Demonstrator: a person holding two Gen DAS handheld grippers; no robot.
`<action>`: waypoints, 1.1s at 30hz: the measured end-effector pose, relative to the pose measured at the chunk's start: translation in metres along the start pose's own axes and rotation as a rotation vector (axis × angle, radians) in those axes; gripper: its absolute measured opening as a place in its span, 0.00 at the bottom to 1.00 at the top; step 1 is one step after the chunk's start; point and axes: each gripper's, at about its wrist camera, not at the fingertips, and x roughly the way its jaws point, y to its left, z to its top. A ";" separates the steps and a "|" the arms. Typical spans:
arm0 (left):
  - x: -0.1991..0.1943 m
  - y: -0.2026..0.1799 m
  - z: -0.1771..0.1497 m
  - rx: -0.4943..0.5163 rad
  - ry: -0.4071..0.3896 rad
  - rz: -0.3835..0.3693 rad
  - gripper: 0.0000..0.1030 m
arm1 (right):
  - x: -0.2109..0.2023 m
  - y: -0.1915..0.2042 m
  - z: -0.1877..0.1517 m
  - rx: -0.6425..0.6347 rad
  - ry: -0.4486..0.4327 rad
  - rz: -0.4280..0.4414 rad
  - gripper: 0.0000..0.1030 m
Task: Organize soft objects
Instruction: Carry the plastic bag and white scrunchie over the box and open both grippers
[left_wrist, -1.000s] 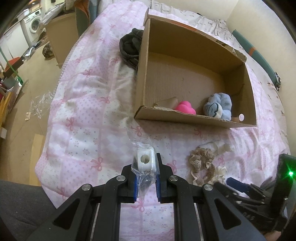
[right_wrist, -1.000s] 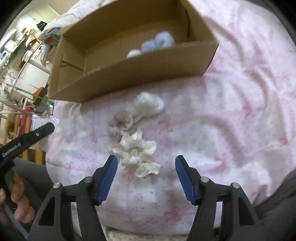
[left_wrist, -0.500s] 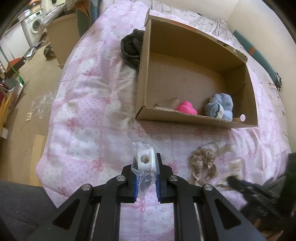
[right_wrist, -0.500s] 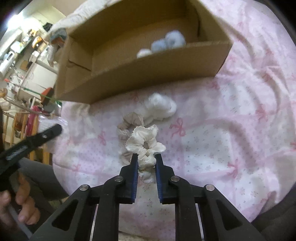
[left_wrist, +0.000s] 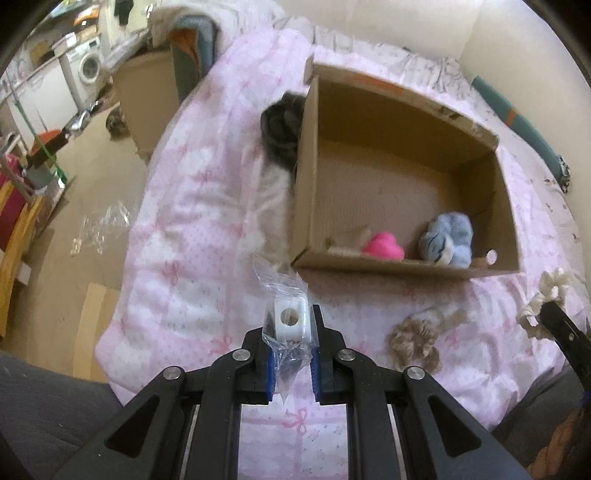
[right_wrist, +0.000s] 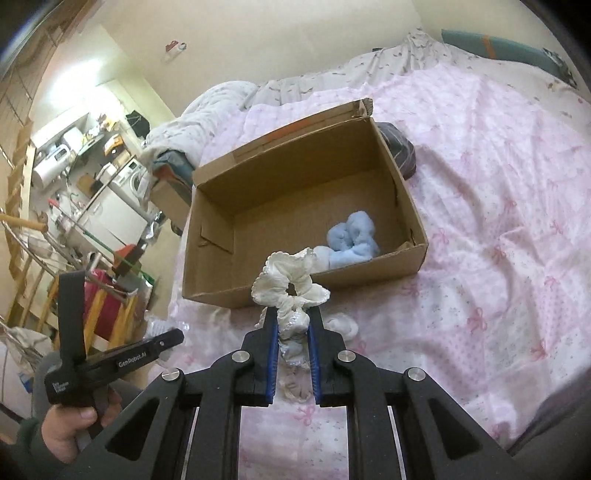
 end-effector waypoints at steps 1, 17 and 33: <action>-0.006 -0.003 0.004 0.012 -0.020 0.001 0.13 | -0.001 0.000 0.003 -0.001 -0.005 0.005 0.15; -0.001 -0.053 0.080 0.162 -0.156 -0.073 0.13 | 0.030 -0.018 0.067 -0.048 -0.014 0.000 0.15; 0.050 -0.069 0.079 0.168 -0.130 -0.086 0.13 | 0.077 -0.032 0.070 0.020 0.049 0.035 0.16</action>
